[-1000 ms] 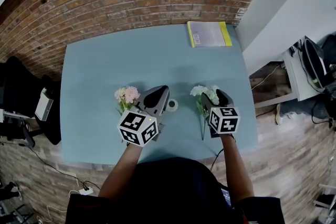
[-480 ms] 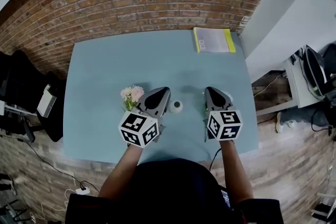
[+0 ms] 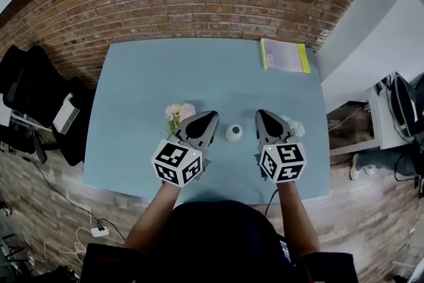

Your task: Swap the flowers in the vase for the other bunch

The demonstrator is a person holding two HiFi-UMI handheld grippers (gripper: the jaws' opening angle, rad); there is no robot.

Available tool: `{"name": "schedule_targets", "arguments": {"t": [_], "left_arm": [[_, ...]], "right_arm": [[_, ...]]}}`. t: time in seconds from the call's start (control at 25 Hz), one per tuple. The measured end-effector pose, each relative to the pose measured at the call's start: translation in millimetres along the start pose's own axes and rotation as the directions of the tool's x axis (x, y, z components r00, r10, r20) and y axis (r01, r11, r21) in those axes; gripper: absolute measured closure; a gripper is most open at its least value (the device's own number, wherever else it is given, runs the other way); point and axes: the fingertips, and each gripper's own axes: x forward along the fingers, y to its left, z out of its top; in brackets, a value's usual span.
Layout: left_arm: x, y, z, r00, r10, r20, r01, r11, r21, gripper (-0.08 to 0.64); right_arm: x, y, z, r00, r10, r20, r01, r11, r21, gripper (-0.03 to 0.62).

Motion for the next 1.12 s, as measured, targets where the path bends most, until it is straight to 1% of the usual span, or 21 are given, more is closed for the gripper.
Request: {"name": "schedule_targets", "arguments": {"t": [0.12, 0.36, 0.72, 0.92, 1.12], "left_arm": [[-10, 6, -1, 1.0, 0.012, 0.009, -0.012, 1.0, -0.01, 0.552], [-30, 23, -4, 0.998, 0.059, 0.023, -0.058, 0.997, -0.04, 0.552], [-59, 53, -17, 0.991, 0.133, 0.003, -0.132, 0.989, -0.072, 0.552], [-68, 66, -25, 0.989, 0.148, -0.017, -0.149, 0.985, -0.09, 0.552], [-73, 80, -40, 0.984, 0.163, -0.074, -0.171, 0.979, -0.111, 0.552]], "right_arm": [[6, 12, 0, 1.0, 0.024, -0.001, -0.024, 1.0, -0.008, 0.577], [16, 33, 1, 0.998, 0.065, -0.006, -0.065, 0.998, -0.004, 0.577], [30, 57, -3, 0.996, 0.094, -0.004, -0.094, 0.996, 0.013, 0.577], [38, 68, -8, 0.994, 0.11, -0.027, -0.109, 0.994, 0.022, 0.577], [46, 75, -12, 0.992, 0.119, -0.041, -0.118, 0.993, 0.022, 0.577]]}}
